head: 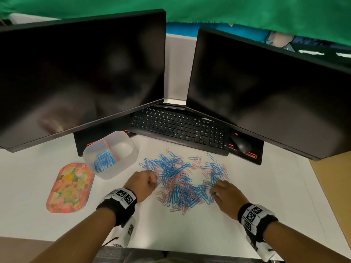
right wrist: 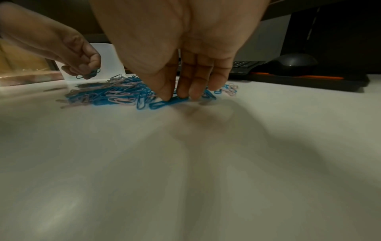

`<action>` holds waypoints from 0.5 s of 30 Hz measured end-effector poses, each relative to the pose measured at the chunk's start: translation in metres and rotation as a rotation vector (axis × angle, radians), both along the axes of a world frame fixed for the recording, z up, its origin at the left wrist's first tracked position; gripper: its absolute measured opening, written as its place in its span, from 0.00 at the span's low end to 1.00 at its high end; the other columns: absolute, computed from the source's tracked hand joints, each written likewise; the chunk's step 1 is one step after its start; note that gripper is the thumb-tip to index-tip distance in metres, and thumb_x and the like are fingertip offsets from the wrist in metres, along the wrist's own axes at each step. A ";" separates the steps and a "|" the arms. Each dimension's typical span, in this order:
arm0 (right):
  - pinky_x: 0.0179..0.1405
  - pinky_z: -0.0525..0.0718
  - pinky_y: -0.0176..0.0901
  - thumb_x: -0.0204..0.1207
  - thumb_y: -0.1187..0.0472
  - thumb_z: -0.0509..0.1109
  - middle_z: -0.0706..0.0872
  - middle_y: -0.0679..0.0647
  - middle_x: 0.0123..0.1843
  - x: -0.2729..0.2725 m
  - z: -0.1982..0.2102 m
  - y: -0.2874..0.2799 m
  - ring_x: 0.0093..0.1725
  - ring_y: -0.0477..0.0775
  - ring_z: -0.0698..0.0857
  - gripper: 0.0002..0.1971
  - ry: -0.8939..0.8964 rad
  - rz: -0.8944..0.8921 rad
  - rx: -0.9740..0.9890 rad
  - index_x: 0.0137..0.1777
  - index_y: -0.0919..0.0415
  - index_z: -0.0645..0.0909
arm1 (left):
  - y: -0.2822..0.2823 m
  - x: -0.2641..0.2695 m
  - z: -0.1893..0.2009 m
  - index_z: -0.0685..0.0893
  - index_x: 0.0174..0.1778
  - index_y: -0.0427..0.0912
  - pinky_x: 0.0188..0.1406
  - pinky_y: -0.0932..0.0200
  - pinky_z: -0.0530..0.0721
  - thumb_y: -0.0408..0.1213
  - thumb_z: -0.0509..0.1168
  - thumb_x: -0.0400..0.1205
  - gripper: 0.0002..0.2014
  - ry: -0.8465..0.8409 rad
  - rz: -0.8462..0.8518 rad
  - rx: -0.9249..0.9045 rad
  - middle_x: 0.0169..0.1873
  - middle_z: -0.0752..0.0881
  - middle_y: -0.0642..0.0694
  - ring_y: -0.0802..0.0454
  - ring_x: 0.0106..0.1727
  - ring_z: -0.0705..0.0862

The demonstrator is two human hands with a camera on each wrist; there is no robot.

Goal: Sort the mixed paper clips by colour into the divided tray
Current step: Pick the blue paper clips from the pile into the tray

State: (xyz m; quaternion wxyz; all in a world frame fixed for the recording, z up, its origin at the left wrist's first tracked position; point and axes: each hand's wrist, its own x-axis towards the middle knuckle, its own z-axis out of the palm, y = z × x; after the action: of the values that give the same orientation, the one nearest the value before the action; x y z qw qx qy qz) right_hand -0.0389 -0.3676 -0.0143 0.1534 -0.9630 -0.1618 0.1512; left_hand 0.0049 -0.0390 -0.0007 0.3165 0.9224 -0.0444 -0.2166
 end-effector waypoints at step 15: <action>0.46 0.68 0.29 0.80 0.58 0.66 0.78 0.45 0.46 0.001 0.005 -0.015 0.46 0.44 0.71 0.05 0.039 0.047 0.021 0.46 0.57 0.81 | 0.002 0.008 0.002 0.84 0.44 0.53 0.43 0.57 0.83 0.29 0.59 0.80 0.13 0.130 0.277 -0.257 0.37 0.86 0.48 0.50 0.35 0.83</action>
State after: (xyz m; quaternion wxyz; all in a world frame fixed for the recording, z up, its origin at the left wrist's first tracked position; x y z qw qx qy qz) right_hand -0.0382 -0.3824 -0.0090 0.1632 -0.9541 -0.1830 0.1720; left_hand 0.0128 -0.0367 0.0010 0.4606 0.8559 0.0763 -0.2225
